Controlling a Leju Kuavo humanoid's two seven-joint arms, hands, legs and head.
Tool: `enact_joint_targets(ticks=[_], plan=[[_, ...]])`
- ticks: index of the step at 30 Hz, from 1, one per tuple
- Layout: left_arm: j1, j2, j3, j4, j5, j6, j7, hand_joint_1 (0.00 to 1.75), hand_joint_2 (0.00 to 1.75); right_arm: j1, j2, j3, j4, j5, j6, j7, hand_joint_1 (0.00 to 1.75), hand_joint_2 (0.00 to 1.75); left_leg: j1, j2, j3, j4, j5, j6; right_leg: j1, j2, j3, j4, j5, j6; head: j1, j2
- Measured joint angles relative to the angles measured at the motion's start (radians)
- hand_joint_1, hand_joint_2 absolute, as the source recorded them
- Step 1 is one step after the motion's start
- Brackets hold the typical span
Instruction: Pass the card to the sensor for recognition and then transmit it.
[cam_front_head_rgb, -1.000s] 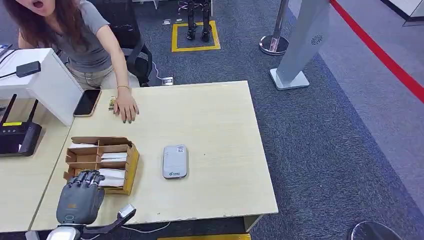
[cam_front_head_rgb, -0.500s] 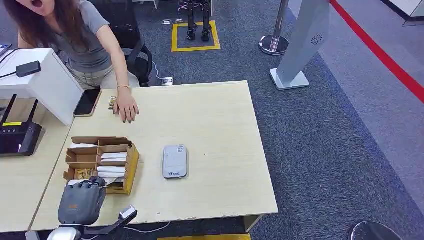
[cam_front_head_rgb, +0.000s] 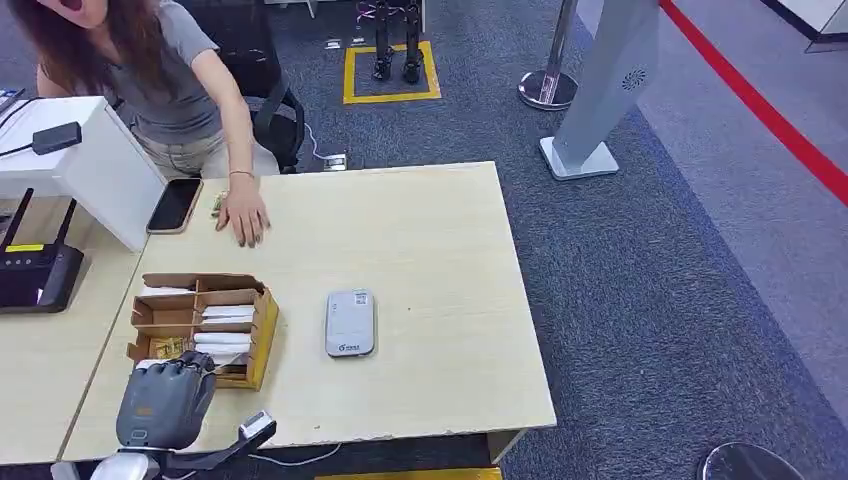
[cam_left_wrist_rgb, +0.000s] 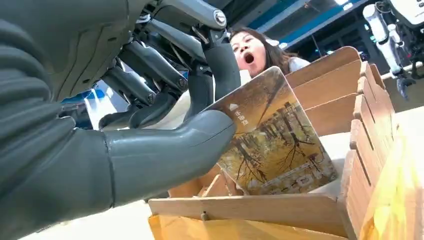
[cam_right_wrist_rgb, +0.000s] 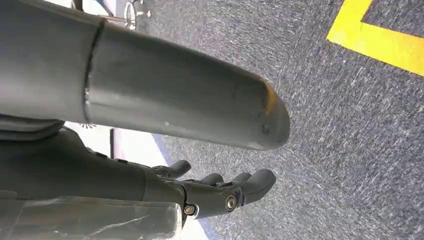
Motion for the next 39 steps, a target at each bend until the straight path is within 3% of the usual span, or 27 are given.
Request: enact_joint_targets(ticks=[6,13,23,28,29,30,31,32,35,39], plan=[[-0.066,-0.002,-0.018,-0.011,0.050,-0.001,-0.056,1.75,1.75,-0.002,0.000,0.000,0.000,0.000,-0.004,-0.025,0.00,0.00,0.000,-0.001,0.000,0.000,0.001,0.000,0.000,-0.001,0.000,0.000,0.000,0.000,0.000,0.000],[-0.237,0.041,-0.023,-0.147,-0.025,0.077,0.002,1.75,1.75,-0.004,0.000,0.000,0.000,0.001,-0.012,-0.047,0.00,0.00,0.000,-0.001,0.000,0.000,0.002,0.000,0.000,-0.001,0.000,0.000,0.002,-0.001,0.000,0.000],[-0.240,0.041,-0.023,-0.151,-0.026,0.077,0.002,1.75,1.75,-0.004,0.000,0.000,0.000,0.001,-0.012,-0.047,0.00,0.00,0.000,-0.001,0.000,0.000,0.002,0.000,0.000,-0.001,0.000,0.000,0.002,-0.001,0.000,0.000],[-0.295,0.066,-0.023,-0.220,-0.040,0.087,0.013,1.75,1.75,-0.007,0.000,0.000,0.000,0.002,-0.012,-0.048,0.00,0.00,0.001,0.000,0.000,0.000,0.002,0.000,0.001,0.001,-0.001,0.000,0.002,-0.001,0.000,0.000],[-0.363,0.076,-0.023,-0.254,-0.066,0.153,0.016,1.75,1.75,-0.009,0.000,0.001,0.000,0.023,-0.010,-0.048,0.00,0.00,0.001,-0.002,-0.002,0.001,0.003,0.001,0.001,-0.002,-0.001,0.000,0.001,-0.001,0.000,0.000],[-0.578,0.085,-0.023,-0.275,-0.020,0.070,-0.016,1.75,1.75,-0.026,0.000,0.008,-0.001,0.046,0.011,-0.041,0.00,0.00,0.001,-0.004,-0.004,0.001,0.005,0.000,0.001,-0.005,-0.002,0.000,0.003,0.000,0.000,0.000],[-0.863,0.077,-0.033,-0.237,0.037,-0.076,-0.047,1.75,1.75,-0.052,0.000,0.023,-0.002,0.051,0.032,-0.039,0.00,0.00,0.001,-0.002,-0.006,0.002,0.009,-0.001,0.002,-0.002,-0.005,0.000,0.008,-0.002,0.000,0.000],[-1.279,0.014,-0.111,-0.020,0.002,-0.284,0.012,1.75,1.75,-0.110,0.000,0.062,-0.002,0.053,0.076,-0.026,0.00,0.00,0.001,0.000,-0.007,0.002,0.010,0.000,0.002,0.001,-0.008,0.000,0.011,-0.001,0.002,0.000],[-1.403,-0.005,-0.173,0.196,-0.048,-0.258,0.035,1.75,1.75,-0.145,0.004,0.102,-0.001,0.053,0.103,-0.005,0.00,0.00,0.000,0.003,-0.006,0.002,0.010,0.000,0.001,0.003,-0.008,0.000,0.012,-0.001,0.001,0.000],[-1.465,-0.021,-0.239,0.509,-0.088,-0.186,0.033,1.75,1.75,-0.166,0.008,0.151,-0.001,0.053,0.118,0.011,0.00,0.00,0.001,0.004,-0.006,0.002,0.012,-0.001,0.001,0.004,-0.008,0.002,0.013,-0.002,0.001,0.000]])
